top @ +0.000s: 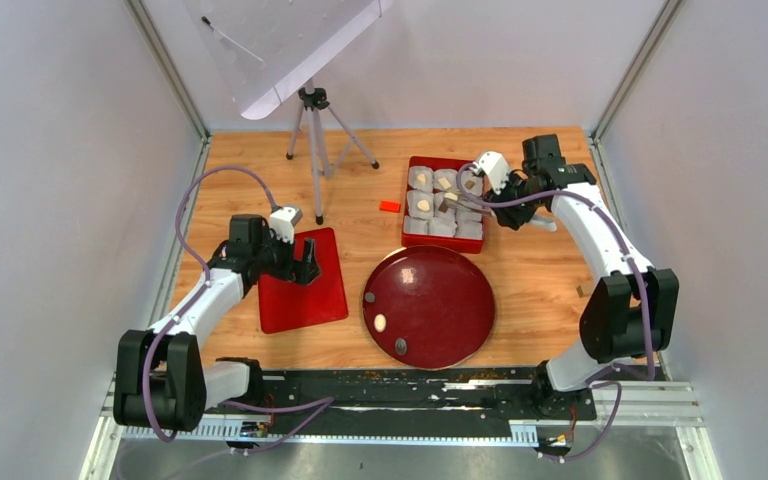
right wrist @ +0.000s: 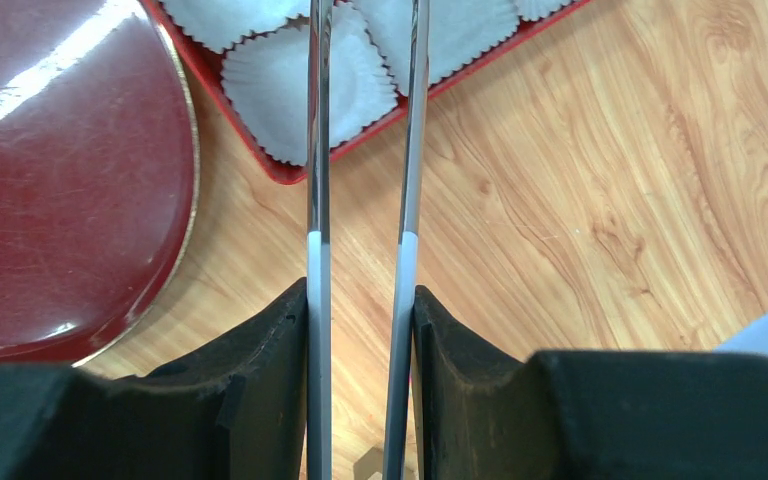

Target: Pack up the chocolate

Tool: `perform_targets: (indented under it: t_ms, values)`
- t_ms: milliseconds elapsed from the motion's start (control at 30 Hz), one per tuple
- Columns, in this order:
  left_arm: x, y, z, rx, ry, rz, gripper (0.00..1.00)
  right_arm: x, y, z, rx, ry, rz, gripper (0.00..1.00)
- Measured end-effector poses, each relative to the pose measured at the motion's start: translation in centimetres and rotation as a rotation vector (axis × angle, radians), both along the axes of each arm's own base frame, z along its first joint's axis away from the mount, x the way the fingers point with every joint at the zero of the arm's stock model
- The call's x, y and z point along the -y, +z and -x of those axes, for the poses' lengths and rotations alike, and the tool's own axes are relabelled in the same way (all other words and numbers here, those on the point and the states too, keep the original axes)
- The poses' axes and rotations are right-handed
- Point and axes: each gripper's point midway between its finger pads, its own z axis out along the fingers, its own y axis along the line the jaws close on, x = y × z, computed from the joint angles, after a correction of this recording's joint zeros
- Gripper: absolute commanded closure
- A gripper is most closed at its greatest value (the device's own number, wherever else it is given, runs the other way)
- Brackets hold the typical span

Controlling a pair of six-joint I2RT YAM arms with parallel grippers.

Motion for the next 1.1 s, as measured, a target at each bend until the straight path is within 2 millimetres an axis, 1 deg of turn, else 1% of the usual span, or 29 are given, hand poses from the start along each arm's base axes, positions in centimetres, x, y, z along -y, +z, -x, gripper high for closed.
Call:
perform_targets:
  t_ms: [167, 267, 433, 633, 867, 1067, 1100]
  values:
    - [0.0, 0.0, 0.0, -0.001, 0.0, 0.0, 0.0, 1.0, -0.2, -1.0, 0.005, -0.031, 0.047, 0.96]
    - [0.0, -0.1, 0.0, -0.004, 0.0, 0.0, 0.0, 1.5, -0.4, -1.2, 0.008, -0.037, 0.076, 0.96]
    - [0.0, -0.2, 0.0, -0.008, 0.0, -0.001, 0.0, 2.5, -1.1, -1.5, -0.002, -0.053, 0.134, 0.95]
    - [0.0, -0.3, 0.0, -0.009, 0.0, -0.001, 0.0, 3.0, -1.5, -1.8, -0.009, -0.06, 0.165, 0.92]
    - [0.0, -0.3, 0.0, -0.009, 0.0, -0.001, 0.0, 3.3, -1.4, -2.4, -0.005, -0.064, 0.185, 0.87]
    - [0.0, -0.2, 0.0, -0.009, 0.0, 0.0, 0.0, 3.4, -1.7, -2.7, -0.024, -0.065, 0.194, 0.77]
    - [0.0, -0.3, 0.0, -0.009, 0.0, -0.001, 0.0, 3.4, -1.7, -2.6, -0.026, -0.065, 0.196, 0.74]
